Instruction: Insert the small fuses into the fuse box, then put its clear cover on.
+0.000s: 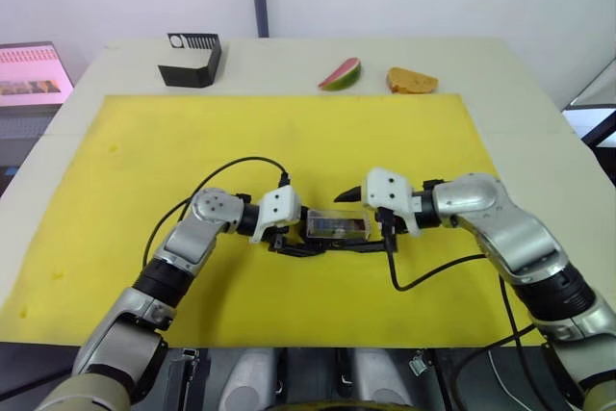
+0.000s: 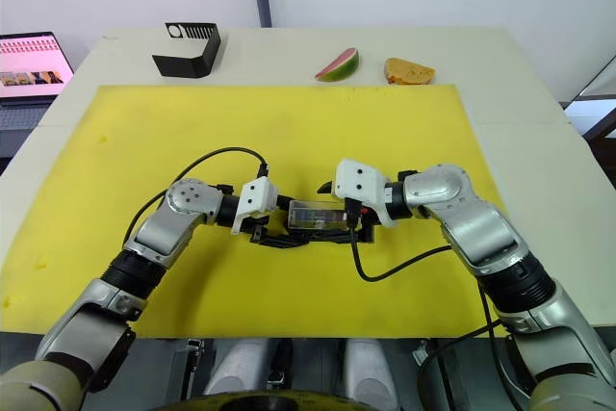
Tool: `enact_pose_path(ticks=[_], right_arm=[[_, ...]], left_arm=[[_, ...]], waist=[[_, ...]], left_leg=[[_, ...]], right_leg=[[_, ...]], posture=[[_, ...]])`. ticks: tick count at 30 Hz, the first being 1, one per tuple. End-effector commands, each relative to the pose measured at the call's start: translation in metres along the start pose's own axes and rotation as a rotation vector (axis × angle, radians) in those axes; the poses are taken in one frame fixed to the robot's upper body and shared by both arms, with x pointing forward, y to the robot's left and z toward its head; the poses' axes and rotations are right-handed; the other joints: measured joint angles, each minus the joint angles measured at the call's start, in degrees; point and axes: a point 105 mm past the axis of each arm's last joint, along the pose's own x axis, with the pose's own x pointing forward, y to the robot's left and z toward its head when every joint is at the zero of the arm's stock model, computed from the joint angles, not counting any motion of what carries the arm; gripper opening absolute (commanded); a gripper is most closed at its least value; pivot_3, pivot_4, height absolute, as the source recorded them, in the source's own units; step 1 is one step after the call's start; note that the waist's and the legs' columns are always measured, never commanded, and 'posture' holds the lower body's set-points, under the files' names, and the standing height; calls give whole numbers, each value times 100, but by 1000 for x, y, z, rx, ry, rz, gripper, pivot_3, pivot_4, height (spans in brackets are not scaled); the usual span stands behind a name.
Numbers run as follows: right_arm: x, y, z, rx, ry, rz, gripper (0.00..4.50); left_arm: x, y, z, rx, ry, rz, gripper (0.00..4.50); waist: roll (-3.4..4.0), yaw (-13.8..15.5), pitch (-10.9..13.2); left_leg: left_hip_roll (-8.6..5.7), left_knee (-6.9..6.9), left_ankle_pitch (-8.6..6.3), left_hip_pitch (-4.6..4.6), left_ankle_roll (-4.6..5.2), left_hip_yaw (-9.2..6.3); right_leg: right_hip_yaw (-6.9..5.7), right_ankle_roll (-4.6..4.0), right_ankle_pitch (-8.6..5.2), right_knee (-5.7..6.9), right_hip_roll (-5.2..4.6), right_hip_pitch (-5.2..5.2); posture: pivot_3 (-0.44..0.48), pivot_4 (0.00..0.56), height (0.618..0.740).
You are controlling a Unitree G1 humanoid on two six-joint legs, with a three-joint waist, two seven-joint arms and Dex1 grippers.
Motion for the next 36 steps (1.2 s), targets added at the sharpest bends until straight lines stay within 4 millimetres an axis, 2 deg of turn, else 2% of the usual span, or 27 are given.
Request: enact_pose_path(ticks=[1,8,14,29,35,36], right_arm=[[-6,-2,15,-39,-37,-14,3939],[-7,10,15,35,-48,36,3939],[-4,12,2,62,-10,37,3939],[-13,12,21,0,-47,28,3939],[-10,3,41,68,-211,-18,3939],[-8,1,41,100,-245,-30,3686]], left_arm=[[-3,4,3,17,9,10,2588],[-1,7,4,21,5,11,2588],[-1,10,5,22,1,23,2588],[0,10,4,17,-1,36,2588],[2,8,4,17,-1,29,2588],[3,8,4,16,-2,28,2588]], waist=[[0,1,0],[0,2,0],[0,4,0],[0,6,0],[-1,5,0],[-1,5,0]], left_leg=[[0,0,0,0,0,0],[0,0,0,0,0,0],[0,0,-1,0,1,0],[0,0,-1,0,1,-1],[0,0,-1,0,1,-1],[0,0,-1,0,1,-2]], right_leg=[[0,0,0,0,0,0],[0,0,0,0,0,0],[0,0,0,0,-1,0],[0,0,0,0,-1,0],[0,0,0,0,-1,0],[0,0,0,1,-1,0]], posture=[[0,150,740],[0,150,740],[0,150,740],[0,150,740],[0,150,740],[0,150,740]])
